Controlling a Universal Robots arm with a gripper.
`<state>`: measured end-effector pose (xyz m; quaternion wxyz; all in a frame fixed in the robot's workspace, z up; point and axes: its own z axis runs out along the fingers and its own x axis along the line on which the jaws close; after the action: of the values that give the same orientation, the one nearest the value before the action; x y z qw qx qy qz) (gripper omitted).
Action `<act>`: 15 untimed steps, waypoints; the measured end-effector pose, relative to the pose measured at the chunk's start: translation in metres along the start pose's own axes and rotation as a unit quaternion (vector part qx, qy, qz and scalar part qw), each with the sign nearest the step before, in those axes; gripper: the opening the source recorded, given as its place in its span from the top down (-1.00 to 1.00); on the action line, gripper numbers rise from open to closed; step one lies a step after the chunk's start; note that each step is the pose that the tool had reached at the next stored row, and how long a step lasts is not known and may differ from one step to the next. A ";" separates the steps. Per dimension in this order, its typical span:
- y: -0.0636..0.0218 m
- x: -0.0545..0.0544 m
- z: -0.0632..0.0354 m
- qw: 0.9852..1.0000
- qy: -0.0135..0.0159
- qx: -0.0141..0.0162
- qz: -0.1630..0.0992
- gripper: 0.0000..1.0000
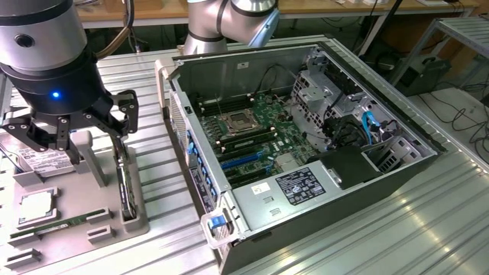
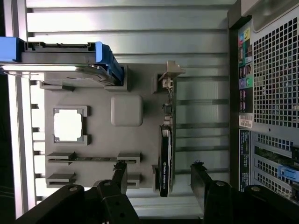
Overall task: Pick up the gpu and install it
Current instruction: 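Pick up the gpu and move the gpu toward the slot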
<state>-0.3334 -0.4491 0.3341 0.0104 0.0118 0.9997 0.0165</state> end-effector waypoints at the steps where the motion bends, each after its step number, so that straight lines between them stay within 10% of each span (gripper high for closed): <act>1: 0.0000 0.000 0.0003 1.000 0.000 0.000 0.000 -0.33; 15: -0.0001 0.000 0.0089 1.000 0.000 0.001 0.000 -0.33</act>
<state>-0.3330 -0.4490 0.3252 0.0104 0.0118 0.9997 0.0159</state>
